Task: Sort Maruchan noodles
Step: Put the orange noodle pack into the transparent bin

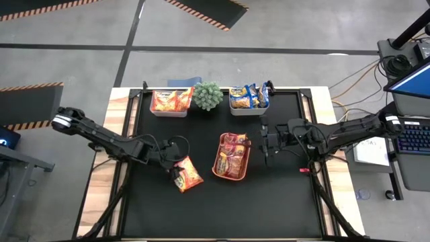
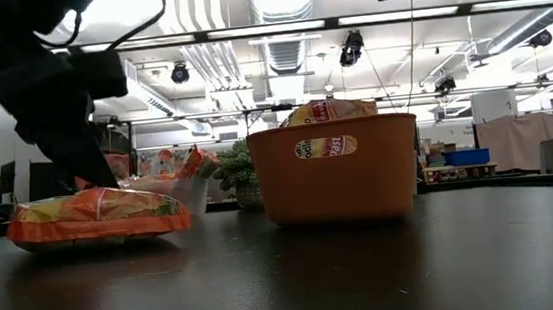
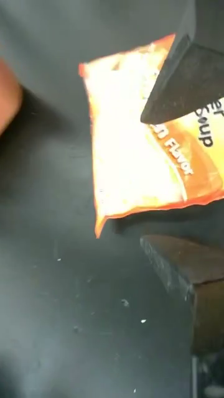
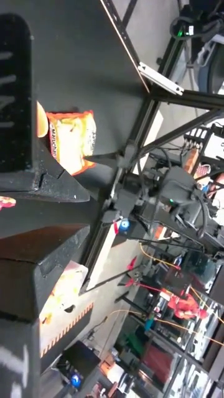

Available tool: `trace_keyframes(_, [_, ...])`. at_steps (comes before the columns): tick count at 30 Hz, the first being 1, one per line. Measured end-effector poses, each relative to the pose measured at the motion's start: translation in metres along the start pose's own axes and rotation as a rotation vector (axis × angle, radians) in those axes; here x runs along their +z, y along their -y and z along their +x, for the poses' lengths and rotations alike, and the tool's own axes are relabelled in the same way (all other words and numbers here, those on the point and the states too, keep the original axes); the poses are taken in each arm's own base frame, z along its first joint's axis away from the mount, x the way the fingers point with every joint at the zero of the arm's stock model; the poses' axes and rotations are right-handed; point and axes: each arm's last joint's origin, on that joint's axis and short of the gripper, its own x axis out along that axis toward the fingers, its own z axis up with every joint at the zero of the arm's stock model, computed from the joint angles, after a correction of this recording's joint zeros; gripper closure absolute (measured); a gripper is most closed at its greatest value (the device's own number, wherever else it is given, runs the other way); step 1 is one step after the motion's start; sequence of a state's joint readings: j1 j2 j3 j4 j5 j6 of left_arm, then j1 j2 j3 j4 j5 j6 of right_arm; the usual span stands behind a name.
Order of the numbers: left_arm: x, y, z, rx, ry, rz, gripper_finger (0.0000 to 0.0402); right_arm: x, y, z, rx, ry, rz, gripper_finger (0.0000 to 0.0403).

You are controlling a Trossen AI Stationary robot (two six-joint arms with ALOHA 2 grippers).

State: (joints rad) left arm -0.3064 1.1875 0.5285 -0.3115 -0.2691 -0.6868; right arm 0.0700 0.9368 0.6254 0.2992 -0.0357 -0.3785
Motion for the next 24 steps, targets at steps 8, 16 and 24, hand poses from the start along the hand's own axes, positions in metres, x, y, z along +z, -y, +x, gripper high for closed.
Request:
trace_keyframes(8, [-0.004,0.001,0.010,0.022,-0.045,-0.026,0.0100,0.000,0.000,-0.001,0.001,-0.005,-0.012,0.0344])
trace_keyframes(16, [-0.013,-0.002,0.020,-0.034,-0.009,-0.112,0.0119,0.000,0.000,-0.001,0.002,-0.007,-0.014,0.0344])
trace_keyframes(24, [-0.031,-0.010,0.030,-0.141,0.058,-0.242,0.0134,0.000,0.000,-0.001,0.003,-0.007,-0.010,0.0344])
